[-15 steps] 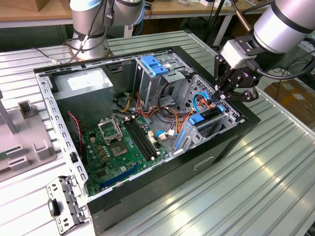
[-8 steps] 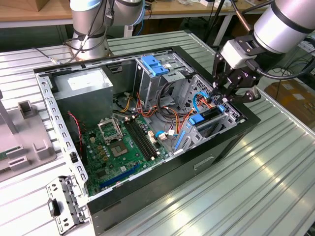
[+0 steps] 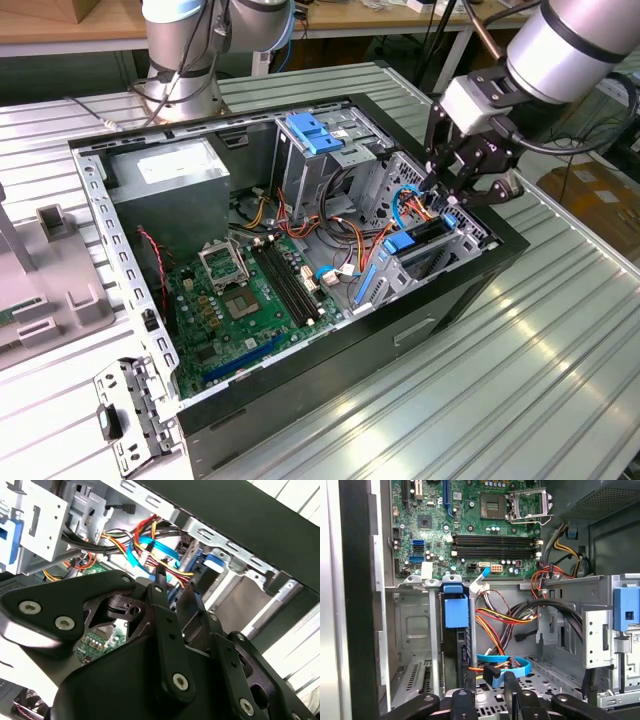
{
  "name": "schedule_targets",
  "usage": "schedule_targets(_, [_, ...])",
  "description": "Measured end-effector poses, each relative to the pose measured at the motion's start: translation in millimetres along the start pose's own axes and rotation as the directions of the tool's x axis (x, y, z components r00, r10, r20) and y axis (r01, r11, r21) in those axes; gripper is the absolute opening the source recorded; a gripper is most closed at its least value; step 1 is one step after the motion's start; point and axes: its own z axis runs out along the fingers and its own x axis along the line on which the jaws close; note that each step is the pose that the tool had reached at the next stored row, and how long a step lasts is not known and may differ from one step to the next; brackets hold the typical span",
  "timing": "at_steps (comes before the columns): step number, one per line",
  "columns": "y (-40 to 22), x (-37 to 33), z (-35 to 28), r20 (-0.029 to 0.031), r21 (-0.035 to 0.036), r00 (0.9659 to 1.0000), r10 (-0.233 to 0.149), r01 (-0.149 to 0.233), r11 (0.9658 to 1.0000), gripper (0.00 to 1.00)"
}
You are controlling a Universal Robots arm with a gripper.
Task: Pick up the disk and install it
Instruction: 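Insert the second disk wire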
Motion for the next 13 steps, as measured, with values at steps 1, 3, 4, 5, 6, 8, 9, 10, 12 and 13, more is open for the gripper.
schedule_targets(1, [1.1,-0.8,0.3,-0.0001,-0.0001,1.0,0.0,0.0,1.0,0.36])
schedule_targets(3, [4.3,-0.7,0.9,0.0007,0.0,1.0,0.0,0.0,1.0,0.36])
schedule_targets(4, [5.3,-0.5,1.8,0.0006,0.0,1.0,0.0,0.0,1.0,0.36])
schedule_targets(5, [5.4,-0.3,2.8,0.0005,0.0,1.0,0.0,0.0,1.0,0.36])
schedule_targets(6, [5.3,0.0,4.1,0.0006,0.0,1.0,0.0,0.0,1.0,0.36])
schedule_targets(8, [5.4,0.4,6.3,0.0002,0.0,1.0,0.0,0.0,1.0,0.36])
schedule_targets(9, [5.4,0.4,6.3,0.0003,0.0,1.0,0.0,0.0,1.0,0.36])
schedule_targets(10, [5.4,0.5,6.4,0.0004,0.0,1.0,0.0,0.0,1.0,0.36])
schedule_targets(12, [5.4,0.5,6.4,0.0005,0.0,1.0,0.0,0.0,1.0,0.35])
schedule_targets(13, [5.4,0.5,6.5,0.0005,0.0,1.0,0.0,0.0,1.0,0.35])
